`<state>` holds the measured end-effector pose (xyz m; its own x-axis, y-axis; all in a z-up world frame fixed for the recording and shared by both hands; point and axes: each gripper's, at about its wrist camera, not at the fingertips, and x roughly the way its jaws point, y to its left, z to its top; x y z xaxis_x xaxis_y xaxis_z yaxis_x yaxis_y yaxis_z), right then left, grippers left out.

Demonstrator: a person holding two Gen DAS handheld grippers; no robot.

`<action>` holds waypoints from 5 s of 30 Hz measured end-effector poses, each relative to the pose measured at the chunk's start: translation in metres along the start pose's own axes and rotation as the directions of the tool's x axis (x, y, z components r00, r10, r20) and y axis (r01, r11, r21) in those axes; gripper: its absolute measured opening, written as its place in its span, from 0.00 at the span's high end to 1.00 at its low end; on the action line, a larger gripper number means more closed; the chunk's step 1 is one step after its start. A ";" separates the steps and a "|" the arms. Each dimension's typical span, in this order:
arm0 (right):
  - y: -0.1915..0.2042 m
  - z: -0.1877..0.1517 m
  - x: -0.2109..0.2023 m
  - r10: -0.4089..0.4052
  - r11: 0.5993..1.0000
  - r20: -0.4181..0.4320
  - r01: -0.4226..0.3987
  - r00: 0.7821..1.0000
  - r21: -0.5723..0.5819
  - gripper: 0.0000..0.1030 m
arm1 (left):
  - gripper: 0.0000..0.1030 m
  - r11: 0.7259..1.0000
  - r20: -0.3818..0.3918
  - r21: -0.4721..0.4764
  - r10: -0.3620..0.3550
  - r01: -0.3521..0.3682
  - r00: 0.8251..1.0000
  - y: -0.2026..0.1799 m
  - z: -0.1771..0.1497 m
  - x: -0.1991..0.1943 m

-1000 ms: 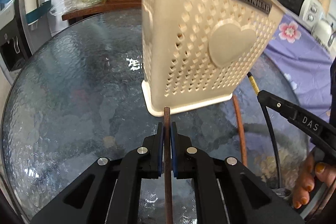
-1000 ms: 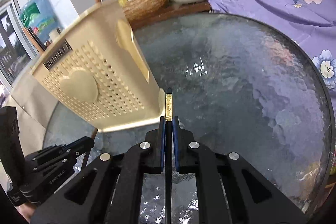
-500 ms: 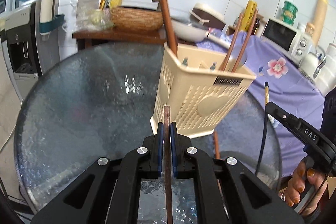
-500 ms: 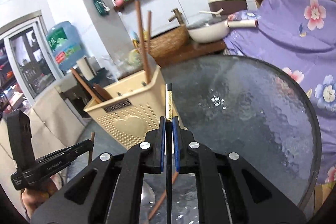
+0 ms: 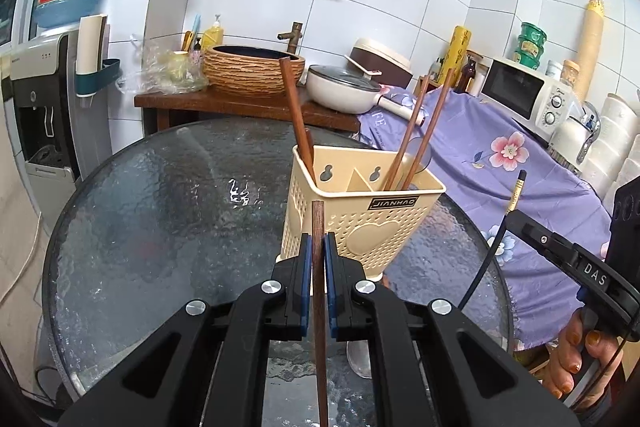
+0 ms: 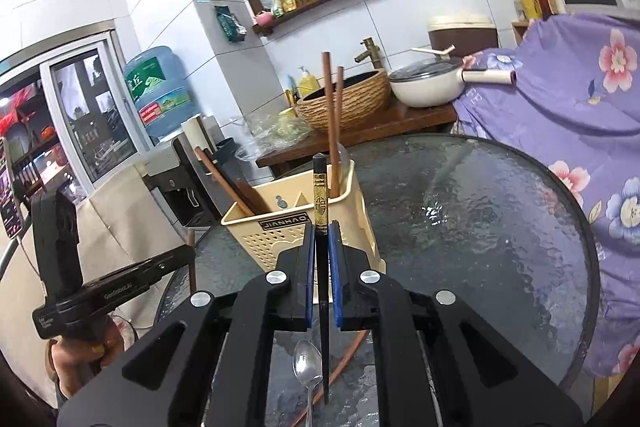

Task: Organize utensils
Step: 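Lower both chopsticks upright into the beige holder, then open both tools to release the chopsticks and withdraw, then move both open tools down to the metal spoon and brown chopstick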

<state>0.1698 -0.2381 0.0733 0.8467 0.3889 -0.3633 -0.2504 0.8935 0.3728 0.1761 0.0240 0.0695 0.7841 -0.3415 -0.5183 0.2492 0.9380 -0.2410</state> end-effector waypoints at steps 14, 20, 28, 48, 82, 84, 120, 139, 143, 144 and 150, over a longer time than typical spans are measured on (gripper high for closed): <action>0.018 0.009 -0.014 0.017 0.998 0.032 -0.015 0.999 -0.066 0.93 | 0.94 1.000 0.052 0.020 -0.019 0.018 0.998 -0.008 0.009 -0.017; 0.024 0.018 -0.017 0.035 0.996 0.035 -0.032 0.999 -0.082 0.93 | 0.94 0.999 0.070 0.029 -0.041 0.039 0.997 -0.012 0.016 -0.024; 0.041 0.043 -0.023 0.068 0.991 0.048 -0.062 0.997 -0.120 0.93 | 0.94 0.995 0.129 0.080 -0.070 0.060 0.989 -0.023 0.036 -0.047; 0.093 0.157 -0.029 0.066 0.973 0.223 -0.013 0.973 -0.229 0.93 | 0.94 0.989 0.385 0.147 -0.071 0.015 0.920 -0.064 0.156 -0.103; 0.026 0.064 0.070 -0.074 0.986 0.124 0.092 0.989 -0.139 0.93 | 0.94 0.992 0.206 0.078 0.077 -0.095 0.976 -0.032 0.070 0.027; 0.024 0.063 0.069 -0.074 0.987 0.129 0.092 0.989 -0.135 0.93 | 0.94 0.993 0.204 0.079 0.072 -0.089 0.976 -0.033 0.070 0.026; -0.011 -0.049 0.040 -0.201 0.978 -0.172 0.188 0.964 -0.090 0.49 | 0.17 0.998 -0.092 -0.017 0.065 -0.067 0.994 0.008 -0.050 0.024; -0.022 -0.079 0.098 -0.229 0.971 -0.414 0.237 0.881 -0.030 0.60 | 0.49 0.998 -0.327 0.004 -0.057 0.062 0.943 -0.008 -0.094 0.084; -0.030 -0.075 0.097 -0.237 0.966 -0.411 0.257 0.880 -0.007 0.60 | 0.49 0.997 -0.318 -0.038 -0.081 0.073 0.944 -0.007 -0.090 0.081; -0.033 -0.074 0.098 -0.238 0.965 -0.409 0.261 0.881 0.001 0.60 | 0.49 0.997 -0.313 -0.034 -0.072 0.065 0.947 -0.009 -0.089 0.080; -0.042 -0.073 0.093 -0.240 0.962 -0.403 0.273 0.883 0.024 0.60 | 0.45 1.000 -0.290 0.013 0.009 -0.006 0.957 -0.031 -0.085 0.081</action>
<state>0.2247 -0.2230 -0.0379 0.6188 0.2191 -0.7544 0.0014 0.9600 0.2800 0.1834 -0.0378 -0.0349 0.5881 -0.3358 -0.7358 0.2520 0.9405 -0.2278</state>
